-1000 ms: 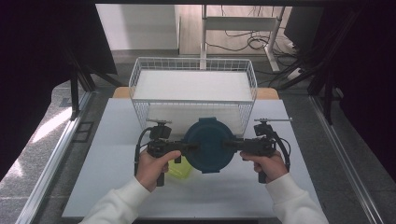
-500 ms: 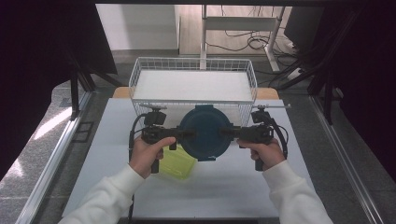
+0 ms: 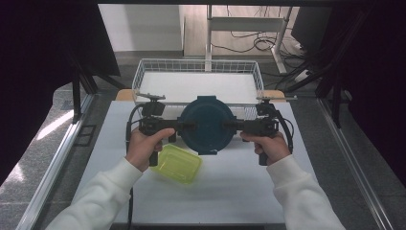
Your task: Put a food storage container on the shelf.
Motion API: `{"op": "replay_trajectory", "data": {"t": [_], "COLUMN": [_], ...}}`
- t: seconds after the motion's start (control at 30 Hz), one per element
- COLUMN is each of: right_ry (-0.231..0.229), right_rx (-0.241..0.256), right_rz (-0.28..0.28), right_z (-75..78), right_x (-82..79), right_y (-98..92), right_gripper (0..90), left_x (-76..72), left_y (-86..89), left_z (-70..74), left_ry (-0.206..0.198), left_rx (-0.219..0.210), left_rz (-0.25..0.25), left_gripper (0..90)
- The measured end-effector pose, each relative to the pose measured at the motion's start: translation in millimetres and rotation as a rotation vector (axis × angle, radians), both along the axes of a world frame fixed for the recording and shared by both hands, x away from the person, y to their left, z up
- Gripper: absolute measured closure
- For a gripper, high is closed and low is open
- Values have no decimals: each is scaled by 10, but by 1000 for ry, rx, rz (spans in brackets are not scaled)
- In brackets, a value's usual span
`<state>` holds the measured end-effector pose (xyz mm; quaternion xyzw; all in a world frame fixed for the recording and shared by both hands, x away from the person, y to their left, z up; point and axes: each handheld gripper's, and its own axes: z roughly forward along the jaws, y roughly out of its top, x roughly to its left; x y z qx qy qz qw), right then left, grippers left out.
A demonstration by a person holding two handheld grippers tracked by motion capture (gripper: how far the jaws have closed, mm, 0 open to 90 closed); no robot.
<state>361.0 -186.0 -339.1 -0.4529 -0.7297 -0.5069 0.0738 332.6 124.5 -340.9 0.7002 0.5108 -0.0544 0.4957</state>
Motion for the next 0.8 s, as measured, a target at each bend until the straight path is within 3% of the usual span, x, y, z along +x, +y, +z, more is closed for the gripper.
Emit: {"op": "replay_trajectory", "data": {"t": [0.8], "right_ry": [-19], "right_rx": [-12], "right_rz": [-4], "right_z": [367], "right_x": [392], "right_y": [186], "right_gripper": [397], "left_x": [404], "left_y": [194], "left_z": [304], "left_ry": [-22], "left_rx": [-34], "left_rz": [9], "left_gripper": [363]}}
